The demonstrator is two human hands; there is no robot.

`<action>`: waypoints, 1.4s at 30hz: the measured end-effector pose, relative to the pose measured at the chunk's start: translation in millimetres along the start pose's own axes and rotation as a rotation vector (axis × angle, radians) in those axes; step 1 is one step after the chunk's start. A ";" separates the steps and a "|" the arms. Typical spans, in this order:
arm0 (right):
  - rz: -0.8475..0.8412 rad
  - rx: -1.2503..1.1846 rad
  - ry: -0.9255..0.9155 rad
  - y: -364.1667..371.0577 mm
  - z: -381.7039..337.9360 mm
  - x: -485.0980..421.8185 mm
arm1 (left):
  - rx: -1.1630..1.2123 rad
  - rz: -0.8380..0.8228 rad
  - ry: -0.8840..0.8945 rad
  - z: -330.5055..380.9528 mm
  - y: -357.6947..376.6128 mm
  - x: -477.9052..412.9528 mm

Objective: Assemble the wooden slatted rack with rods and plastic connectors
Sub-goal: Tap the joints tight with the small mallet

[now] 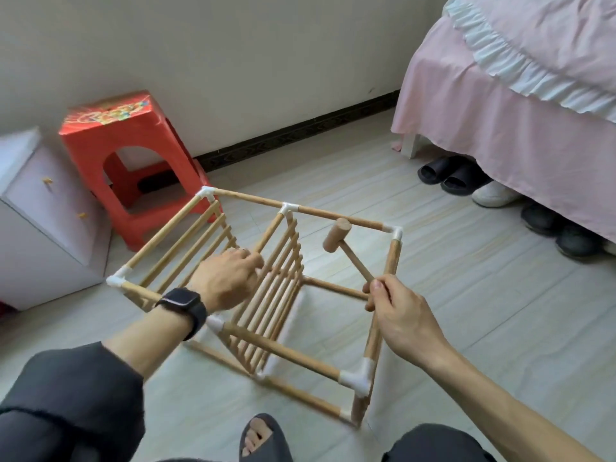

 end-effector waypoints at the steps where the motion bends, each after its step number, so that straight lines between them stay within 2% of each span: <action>1: -0.067 -0.038 -0.019 10.6 -12.5 2.7 | -0.069 -0.020 -0.075 -29.8 1.9 17.4; 4: -0.322 0.025 -0.065 47.8 -37.5 5.1 | -0.157 -0.121 -0.222 -91.3 23.5 72.9; 7: -0.554 0.134 -0.041 75.4 -49.1 9.6 | -0.084 -0.093 -0.276 -109.3 56.0 104.7; 10: -0.678 0.224 -0.036 88.6 -47.3 18.9 | -0.083 0.004 -0.295 -102.9 70.5 102.5; 12: -0.686 0.247 -0.031 92.6 -42.0 21.4 | -0.119 0.042 -0.275 -98.1 73.3 95.4; 17: -0.526 0.193 -0.028 66.5 -47.1 11.3 | -0.152 0.127 -0.133 -94.0 55.7 79.4; 22: -0.138 0.317 -0.110 5.9 -75.2 -48.9 | -0.113 0.356 -0.058 -79.0 -11.4 25.7; 26: 0.080 0.488 -0.104 -25.1 -87.5 -107.6 | -0.088 0.347 -0.068 -58.9 -51.7 -22.3; 32: 0.170 0.567 0.005 -28.9 -50.7 -177.0 | 0.008 0.244 -0.084 -41.1 -33.2 -80.9; 37: 0.274 0.573 0.032 -15.4 -15.5 -226.8 | 0.025 0.235 -0.097 -37.0 3.3 -137.1; 42: 0.275 0.583 0.067 6.9 16.9 -271.7 | 0.049 0.218 -0.111 -39.9 42.2 -187.3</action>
Point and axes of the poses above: each hand's wrist, its own x-axis away from the middle knuckle, its own y-axis out of the palm, z = x × y, the point moved 2 cm from there along -x, towards the middle knuckle, and after that the axes turned 5 degrees about y, right-handed, at the moved point
